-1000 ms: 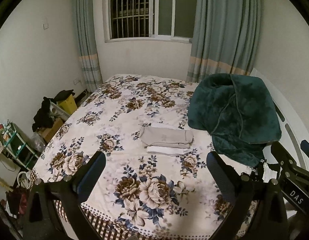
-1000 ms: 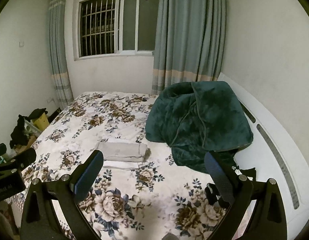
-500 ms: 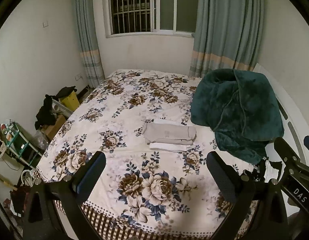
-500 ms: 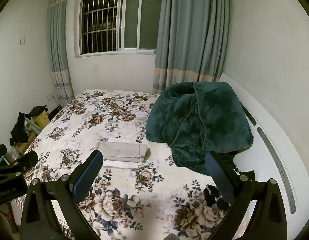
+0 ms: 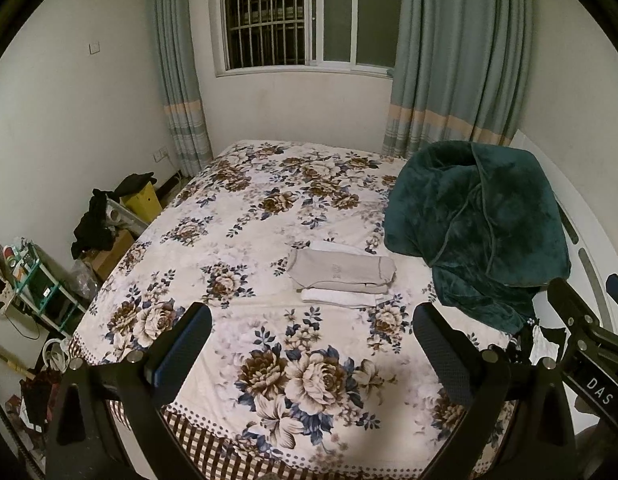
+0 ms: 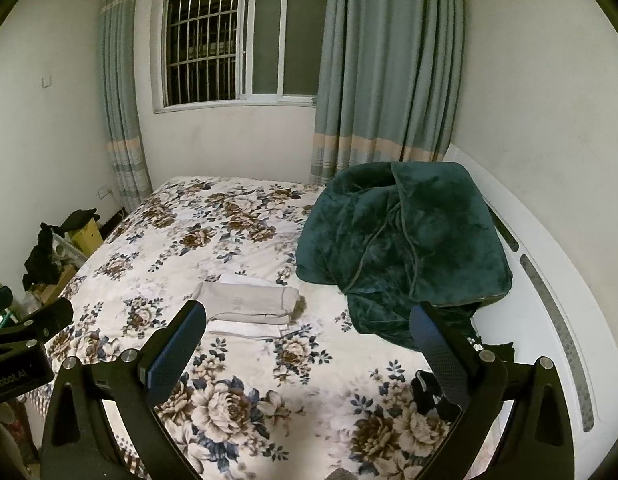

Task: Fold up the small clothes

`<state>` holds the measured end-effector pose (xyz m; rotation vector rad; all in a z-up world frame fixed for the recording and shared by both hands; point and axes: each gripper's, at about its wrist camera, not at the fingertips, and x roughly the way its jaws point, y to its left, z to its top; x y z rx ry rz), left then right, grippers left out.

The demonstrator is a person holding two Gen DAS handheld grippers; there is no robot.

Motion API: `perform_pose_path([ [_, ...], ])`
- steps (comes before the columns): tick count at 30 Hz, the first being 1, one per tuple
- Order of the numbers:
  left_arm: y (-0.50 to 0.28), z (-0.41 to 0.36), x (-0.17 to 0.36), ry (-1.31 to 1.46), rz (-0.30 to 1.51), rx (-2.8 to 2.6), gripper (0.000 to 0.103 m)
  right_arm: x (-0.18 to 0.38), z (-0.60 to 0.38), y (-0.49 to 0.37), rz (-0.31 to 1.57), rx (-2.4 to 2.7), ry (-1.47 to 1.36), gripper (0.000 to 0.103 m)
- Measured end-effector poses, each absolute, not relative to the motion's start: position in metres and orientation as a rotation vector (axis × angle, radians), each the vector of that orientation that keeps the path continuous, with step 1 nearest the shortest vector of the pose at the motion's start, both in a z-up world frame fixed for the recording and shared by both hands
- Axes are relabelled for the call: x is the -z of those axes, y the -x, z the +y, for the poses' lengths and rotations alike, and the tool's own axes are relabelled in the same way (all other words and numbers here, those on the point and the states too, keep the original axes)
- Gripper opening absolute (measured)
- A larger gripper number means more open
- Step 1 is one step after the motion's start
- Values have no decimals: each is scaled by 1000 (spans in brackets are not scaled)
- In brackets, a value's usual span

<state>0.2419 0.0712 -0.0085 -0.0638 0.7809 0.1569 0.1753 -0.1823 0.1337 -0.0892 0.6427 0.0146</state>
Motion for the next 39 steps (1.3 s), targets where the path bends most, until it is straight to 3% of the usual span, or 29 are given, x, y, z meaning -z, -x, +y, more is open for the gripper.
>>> perform_pose_path([
  [39,-250,59,-5,61,770,-141,103,-136,-172,-177,630,-26,93,103],
])
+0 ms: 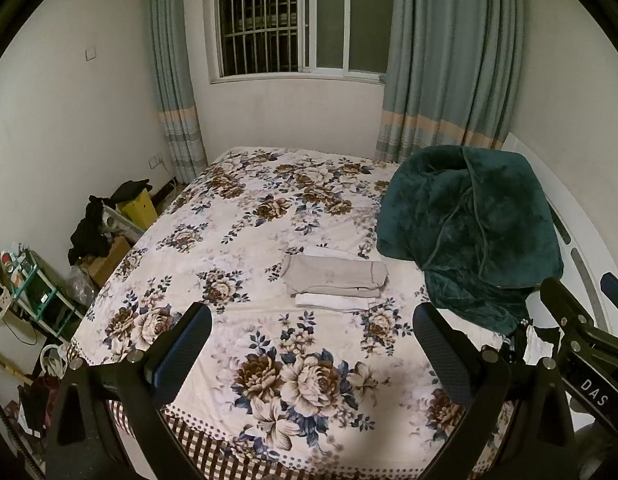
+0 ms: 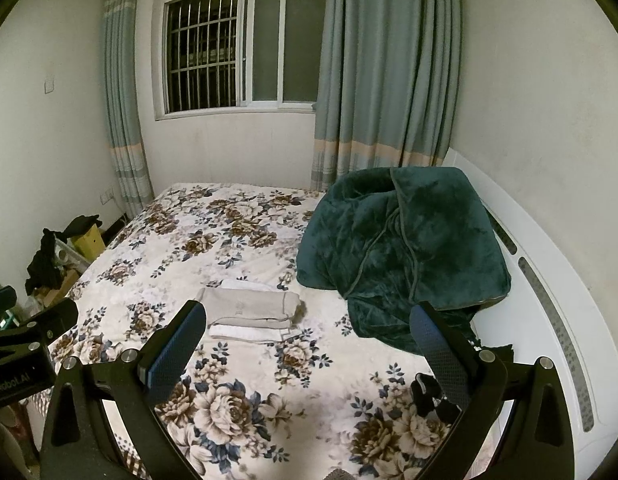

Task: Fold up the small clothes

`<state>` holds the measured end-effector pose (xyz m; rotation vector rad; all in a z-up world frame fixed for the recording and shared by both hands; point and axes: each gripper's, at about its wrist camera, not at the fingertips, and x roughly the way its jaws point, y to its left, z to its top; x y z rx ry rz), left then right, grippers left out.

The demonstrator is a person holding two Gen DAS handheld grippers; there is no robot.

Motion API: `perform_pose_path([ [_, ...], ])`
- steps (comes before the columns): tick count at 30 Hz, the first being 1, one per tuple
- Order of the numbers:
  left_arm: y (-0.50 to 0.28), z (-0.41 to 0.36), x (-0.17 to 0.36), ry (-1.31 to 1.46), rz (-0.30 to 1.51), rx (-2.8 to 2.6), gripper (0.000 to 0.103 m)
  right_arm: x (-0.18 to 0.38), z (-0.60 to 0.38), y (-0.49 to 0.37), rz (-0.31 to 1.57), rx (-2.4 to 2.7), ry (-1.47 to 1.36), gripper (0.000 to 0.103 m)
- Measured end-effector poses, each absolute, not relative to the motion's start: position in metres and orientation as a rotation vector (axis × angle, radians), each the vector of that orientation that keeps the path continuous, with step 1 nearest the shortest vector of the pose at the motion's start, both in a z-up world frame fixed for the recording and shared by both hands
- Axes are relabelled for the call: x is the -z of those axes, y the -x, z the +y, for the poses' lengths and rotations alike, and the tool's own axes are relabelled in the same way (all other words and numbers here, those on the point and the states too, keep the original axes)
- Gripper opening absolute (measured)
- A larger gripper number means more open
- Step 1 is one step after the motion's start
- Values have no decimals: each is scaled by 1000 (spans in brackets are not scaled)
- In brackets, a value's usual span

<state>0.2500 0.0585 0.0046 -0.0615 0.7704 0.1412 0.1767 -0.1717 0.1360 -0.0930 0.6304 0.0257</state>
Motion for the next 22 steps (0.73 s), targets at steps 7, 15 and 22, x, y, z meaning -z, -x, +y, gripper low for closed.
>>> perform_pose_path([
  [7,-249,59,-4,62,768,-145,103,-136,-172,-176,630,-27,91,103],
  [15,-248,58,-7,58,765,-145,103,-137,-173,-175,628,-26,87,103],
  [22,-247,60,-14,51,753,-143,103,-137,-172,-174,629,-26,87,103],
])
